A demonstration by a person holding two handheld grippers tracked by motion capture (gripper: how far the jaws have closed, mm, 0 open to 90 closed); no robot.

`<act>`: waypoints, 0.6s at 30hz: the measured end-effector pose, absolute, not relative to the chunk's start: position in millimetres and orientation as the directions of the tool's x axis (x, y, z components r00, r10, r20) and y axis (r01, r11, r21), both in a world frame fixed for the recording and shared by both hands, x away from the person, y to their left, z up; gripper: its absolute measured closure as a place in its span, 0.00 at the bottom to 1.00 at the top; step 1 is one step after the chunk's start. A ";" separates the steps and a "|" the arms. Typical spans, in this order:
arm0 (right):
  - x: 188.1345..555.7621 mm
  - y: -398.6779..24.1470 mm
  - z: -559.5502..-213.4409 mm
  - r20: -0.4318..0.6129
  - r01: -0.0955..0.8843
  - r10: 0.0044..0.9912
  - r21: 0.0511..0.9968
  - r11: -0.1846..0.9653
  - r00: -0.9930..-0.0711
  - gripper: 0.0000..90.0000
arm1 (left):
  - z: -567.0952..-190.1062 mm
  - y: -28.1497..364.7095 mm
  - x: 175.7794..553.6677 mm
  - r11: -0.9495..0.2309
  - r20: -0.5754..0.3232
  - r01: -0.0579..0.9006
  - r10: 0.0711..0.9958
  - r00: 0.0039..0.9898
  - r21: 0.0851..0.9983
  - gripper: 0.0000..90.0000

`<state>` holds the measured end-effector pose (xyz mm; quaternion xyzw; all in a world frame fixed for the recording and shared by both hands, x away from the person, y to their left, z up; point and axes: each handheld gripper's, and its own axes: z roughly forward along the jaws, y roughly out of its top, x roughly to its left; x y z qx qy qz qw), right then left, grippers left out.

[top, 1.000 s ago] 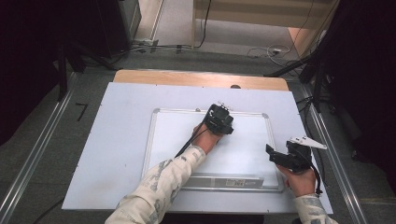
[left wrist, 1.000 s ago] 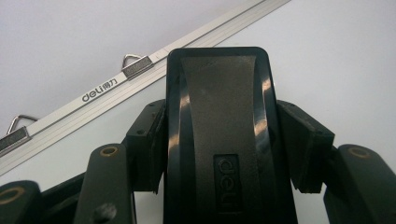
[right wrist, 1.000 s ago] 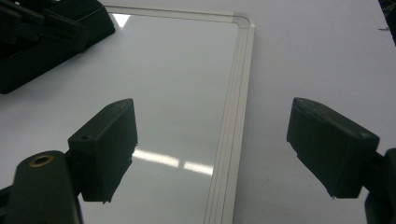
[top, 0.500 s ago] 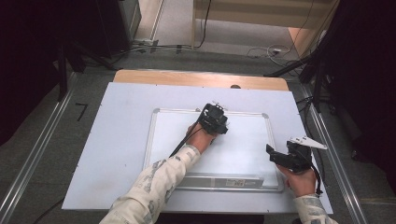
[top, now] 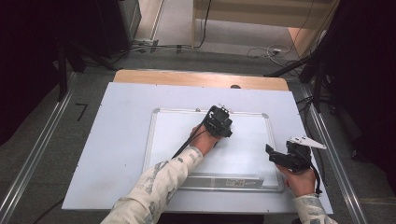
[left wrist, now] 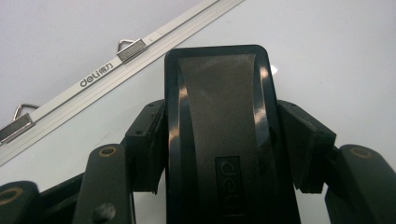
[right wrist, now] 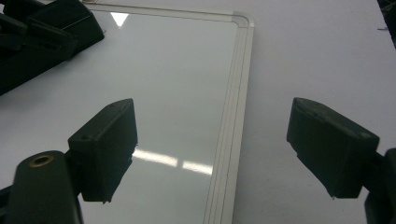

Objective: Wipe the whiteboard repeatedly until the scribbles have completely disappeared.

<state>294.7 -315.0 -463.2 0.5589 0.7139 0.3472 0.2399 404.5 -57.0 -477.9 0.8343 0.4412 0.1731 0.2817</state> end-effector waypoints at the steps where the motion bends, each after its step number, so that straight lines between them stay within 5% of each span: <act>1: 294.7 -315.5 -463.3 0.049 0.632 0.965 0.764 0.131 -0.259 0.16 | -477.8 -55.6 405.6 -0.447 0.037 0.643 0.837 0.546 0.622 0.45; 18: 295.3 -315.0 -463.4 0.045 0.633 0.965 0.763 0.133 -0.257 0.17 | -478.1 -60.7 409.0 -0.436 0.035 0.646 0.844 0.536 0.626 0.45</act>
